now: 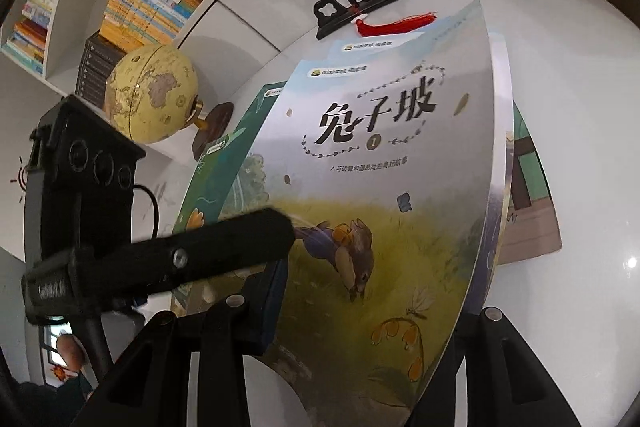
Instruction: Organize books
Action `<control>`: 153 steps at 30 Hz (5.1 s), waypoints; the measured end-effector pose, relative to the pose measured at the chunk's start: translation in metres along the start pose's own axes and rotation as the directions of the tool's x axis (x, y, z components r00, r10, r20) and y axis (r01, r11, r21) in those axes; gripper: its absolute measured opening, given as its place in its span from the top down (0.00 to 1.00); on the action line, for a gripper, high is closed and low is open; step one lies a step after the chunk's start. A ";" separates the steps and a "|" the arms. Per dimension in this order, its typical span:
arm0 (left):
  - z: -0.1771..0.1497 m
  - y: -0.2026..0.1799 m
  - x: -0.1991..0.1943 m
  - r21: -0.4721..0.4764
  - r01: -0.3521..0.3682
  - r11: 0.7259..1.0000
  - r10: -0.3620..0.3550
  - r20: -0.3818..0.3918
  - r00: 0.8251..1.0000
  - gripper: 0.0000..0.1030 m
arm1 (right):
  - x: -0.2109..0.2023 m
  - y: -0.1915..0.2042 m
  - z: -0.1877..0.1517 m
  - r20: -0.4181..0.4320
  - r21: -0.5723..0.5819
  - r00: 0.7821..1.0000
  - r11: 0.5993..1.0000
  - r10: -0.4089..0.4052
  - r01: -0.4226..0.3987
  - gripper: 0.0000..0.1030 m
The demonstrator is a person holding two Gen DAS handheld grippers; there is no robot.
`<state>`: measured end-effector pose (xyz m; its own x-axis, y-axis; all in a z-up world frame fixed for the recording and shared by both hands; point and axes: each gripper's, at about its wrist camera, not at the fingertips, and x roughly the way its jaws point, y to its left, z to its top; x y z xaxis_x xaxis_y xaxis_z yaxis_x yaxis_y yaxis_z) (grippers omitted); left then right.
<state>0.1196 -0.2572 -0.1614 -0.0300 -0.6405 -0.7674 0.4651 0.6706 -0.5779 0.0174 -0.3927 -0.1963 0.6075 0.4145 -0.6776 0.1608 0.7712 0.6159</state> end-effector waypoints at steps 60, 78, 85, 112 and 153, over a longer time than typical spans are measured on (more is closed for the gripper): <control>-0.116 0.288 -0.343 -0.324 -0.352 0.878 0.463 0.389 0.797 0.87 | 0.199 0.448 -0.101 0.044 -0.697 0.999 0.715 -0.030 0.052 0.61; -0.142 0.350 -0.328 -0.453 -0.413 0.790 0.551 0.227 0.803 0.71 | 0.277 0.424 -0.097 -0.108 -0.593 0.979 0.801 -0.172 0.075 0.61; -0.142 0.321 -0.328 -0.377 -0.467 0.800 0.571 0.237 0.786 0.71 | 0.259 0.420 -0.095 -0.070 -0.575 0.976 0.807 -0.207 0.130 0.56; -0.110 -0.031 -0.274 -0.085 -0.546 0.833 0.525 0.429 0.735 0.74 | -0.056 0.315 -0.030 0.235 -0.397 0.886 0.792 -0.400 0.464 0.57; 0.007 -0.057 -0.169 0.040 -0.540 0.840 0.493 0.359 0.793 0.71 | -0.072 0.141 0.049 0.187 -0.222 0.837 0.808 -0.514 0.546 0.51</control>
<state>0.1041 -0.1897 0.0035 0.5233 -0.3116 -0.7931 0.4422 0.8949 -0.0599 0.0349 -0.3374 -0.0412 0.5717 -0.1399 -0.8085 0.2891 0.9565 0.0390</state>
